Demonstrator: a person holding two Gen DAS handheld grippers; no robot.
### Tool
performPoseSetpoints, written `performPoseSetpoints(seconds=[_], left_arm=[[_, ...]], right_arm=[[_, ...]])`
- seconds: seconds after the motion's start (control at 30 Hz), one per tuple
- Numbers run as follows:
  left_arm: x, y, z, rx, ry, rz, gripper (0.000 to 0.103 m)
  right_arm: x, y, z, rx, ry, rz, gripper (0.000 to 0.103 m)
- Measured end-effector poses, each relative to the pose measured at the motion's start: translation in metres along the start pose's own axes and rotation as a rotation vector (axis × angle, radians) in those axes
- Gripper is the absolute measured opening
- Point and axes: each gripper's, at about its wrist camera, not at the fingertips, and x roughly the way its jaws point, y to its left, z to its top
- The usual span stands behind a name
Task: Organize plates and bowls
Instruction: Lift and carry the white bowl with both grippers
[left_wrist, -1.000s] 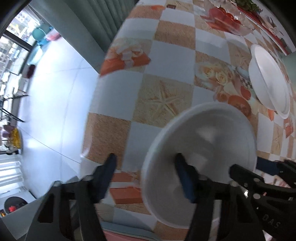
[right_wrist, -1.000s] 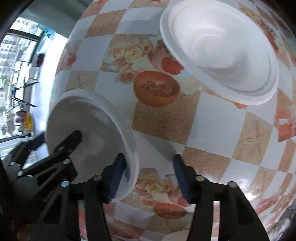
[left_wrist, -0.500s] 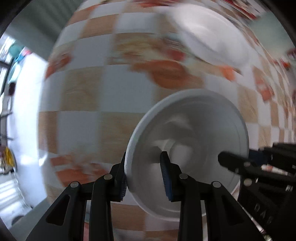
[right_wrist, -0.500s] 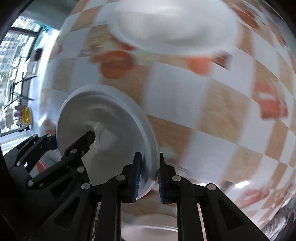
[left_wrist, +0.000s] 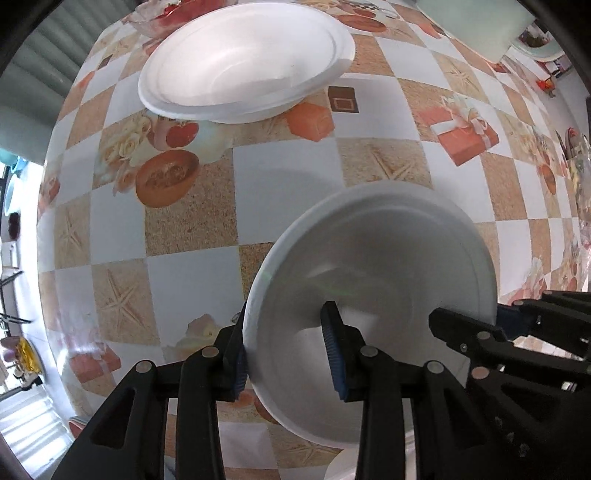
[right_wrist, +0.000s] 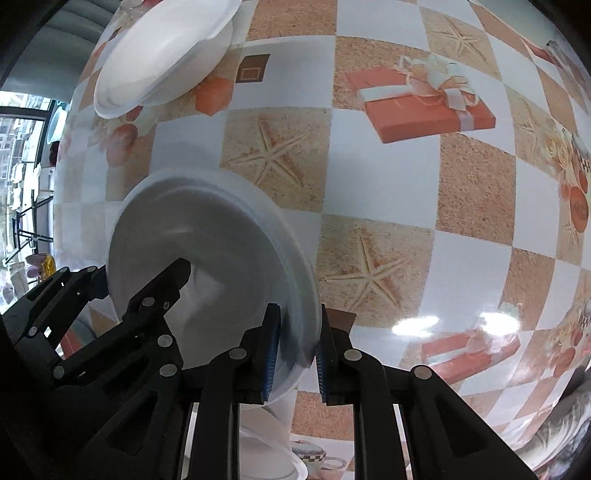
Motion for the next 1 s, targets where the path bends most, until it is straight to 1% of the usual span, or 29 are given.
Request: performPoseSetpoints(seconds=[0.1,0.13,0.17,0.2,0.53,0.7,0.87,1.0], left_arm=[[0.001,0.0,-0.001,-0.006,0.003,0.007,0.038],[-0.002,0.005,-0.007,-0.007,0.003,0.01,0.037],[-0.006,0.008,0.0,-0.009,0.004,0.007,0.037],[-0.009,0.008,0.0,-0.01,0.0,0.004,0.037],[-0.064,0.01,-0.001,0.029,-0.076,0.011,0.037],[-0.087,0.013,-0.012,0.042,-0.099,0.018,0.037],[-0.096,0.011,-0.025,0.072,-0.099,0.017,0.037],[-0.1,0.009,-0.049,0.097,-0.091,0.009,0.037]], right_arm=[[0.0,-0.003,-0.003,0.012,0.0,0.01,0.018],[-0.002,-0.009,-0.003,0.013,0.001,0.01,0.018],[-0.005,-0.011,-0.002,0.014,-0.001,0.009,0.018],[-0.011,-0.013,0.001,0.013,-0.007,0.012,0.018],[-0.051,-0.018,-0.006,0.018,-0.056,0.046,0.019],[-0.066,-0.02,-0.018,0.011,-0.067,0.051,0.019],[-0.074,-0.021,-0.043,0.009,-0.054,0.056,0.019],[-0.075,-0.02,-0.064,0.022,-0.036,0.053,0.02]])
